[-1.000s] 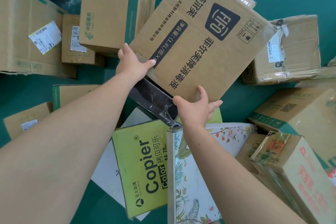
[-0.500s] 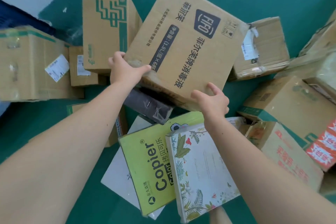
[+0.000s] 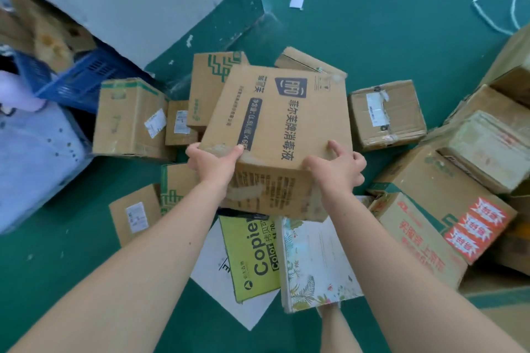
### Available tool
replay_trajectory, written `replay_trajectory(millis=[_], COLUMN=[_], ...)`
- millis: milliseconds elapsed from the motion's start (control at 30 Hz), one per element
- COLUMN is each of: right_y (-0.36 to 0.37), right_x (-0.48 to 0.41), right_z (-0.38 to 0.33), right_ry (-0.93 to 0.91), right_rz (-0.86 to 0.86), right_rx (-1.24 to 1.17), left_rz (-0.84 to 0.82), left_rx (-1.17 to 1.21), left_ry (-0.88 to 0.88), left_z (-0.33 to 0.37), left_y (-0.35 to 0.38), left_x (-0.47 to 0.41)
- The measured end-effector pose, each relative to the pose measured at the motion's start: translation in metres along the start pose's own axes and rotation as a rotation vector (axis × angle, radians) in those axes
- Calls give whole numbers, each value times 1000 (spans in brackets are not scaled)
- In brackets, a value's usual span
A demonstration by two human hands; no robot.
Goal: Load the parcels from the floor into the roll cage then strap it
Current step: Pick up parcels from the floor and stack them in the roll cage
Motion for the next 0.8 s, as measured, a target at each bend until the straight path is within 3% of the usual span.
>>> replay_trajectory(millis=[800], right_y=[-21], right_x=[405], right_z=[91], right_ry=[-430], right_rz=[-183], right_rx=[410], left_rz=[260], left_rx=[109], left_ry=[-163], left_z=[-147], left_y=[-365], left_x=[288])
Point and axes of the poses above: each hand's wrist, its own x-axis away from the middle knuckle, its own y-axis out of the palm, z = x × y, the point moved 10 cm from there along -x, towards the middle knuckle, and after that the axes turned 7 degrees about y, right-handed, at the moved point
